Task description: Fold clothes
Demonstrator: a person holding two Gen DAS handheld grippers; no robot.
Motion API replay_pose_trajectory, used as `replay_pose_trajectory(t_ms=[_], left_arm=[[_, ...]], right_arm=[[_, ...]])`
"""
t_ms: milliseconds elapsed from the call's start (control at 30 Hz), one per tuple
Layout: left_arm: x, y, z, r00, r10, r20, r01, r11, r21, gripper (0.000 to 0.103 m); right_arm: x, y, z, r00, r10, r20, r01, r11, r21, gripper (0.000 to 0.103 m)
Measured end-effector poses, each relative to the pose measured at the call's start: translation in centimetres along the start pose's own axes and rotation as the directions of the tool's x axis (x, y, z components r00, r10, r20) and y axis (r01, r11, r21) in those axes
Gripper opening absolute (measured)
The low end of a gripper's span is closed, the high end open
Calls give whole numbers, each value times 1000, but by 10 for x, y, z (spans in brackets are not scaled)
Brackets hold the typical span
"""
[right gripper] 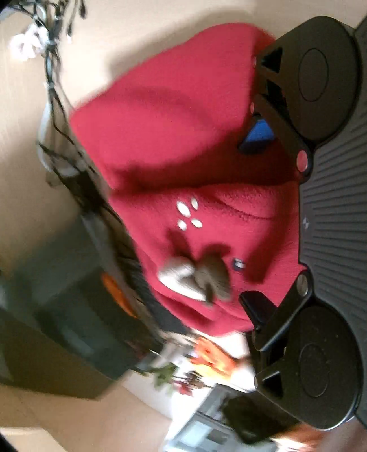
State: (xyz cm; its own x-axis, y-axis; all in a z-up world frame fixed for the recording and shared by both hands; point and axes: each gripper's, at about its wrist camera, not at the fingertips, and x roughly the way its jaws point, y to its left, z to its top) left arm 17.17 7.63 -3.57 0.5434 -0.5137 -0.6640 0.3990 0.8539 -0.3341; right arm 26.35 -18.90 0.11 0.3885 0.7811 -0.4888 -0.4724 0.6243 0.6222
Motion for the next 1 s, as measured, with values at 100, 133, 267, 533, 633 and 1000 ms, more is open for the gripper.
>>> replay_pose_trajectory(t_ms=[100, 133, 267, 533, 633, 1000], left_arm=[[-9, 6, 11, 998, -65, 20, 66, 996, -61, 103], [-13, 5, 17, 993, -113, 35, 115, 992, -54, 103], [-51, 6, 62, 949, -155, 276, 184, 980, -81, 103], [-130, 31, 103, 805, 173, 567, 2, 955, -295, 103], [-118, 29, 81, 867, 135, 480, 12, 956, -292, 103], [-115, 22, 11, 931, 188, 314, -42, 907, -418, 103]], right_arm=[[-15, 33, 1, 996, 82, 35, -80, 996, -43, 103], [-20, 44, 2, 993, 109, 46, -107, 993, -58, 103], [-41, 89, 7, 971, 212, 108, -198, 972, -124, 103], [-104, 97, 36, 874, -131, 468, 205, 973, -110, 103], [-94, 70, 12, 943, -117, 310, 140, 989, -54, 103], [23, 90, 8, 985, 151, 80, -130, 967, -219, 103]])
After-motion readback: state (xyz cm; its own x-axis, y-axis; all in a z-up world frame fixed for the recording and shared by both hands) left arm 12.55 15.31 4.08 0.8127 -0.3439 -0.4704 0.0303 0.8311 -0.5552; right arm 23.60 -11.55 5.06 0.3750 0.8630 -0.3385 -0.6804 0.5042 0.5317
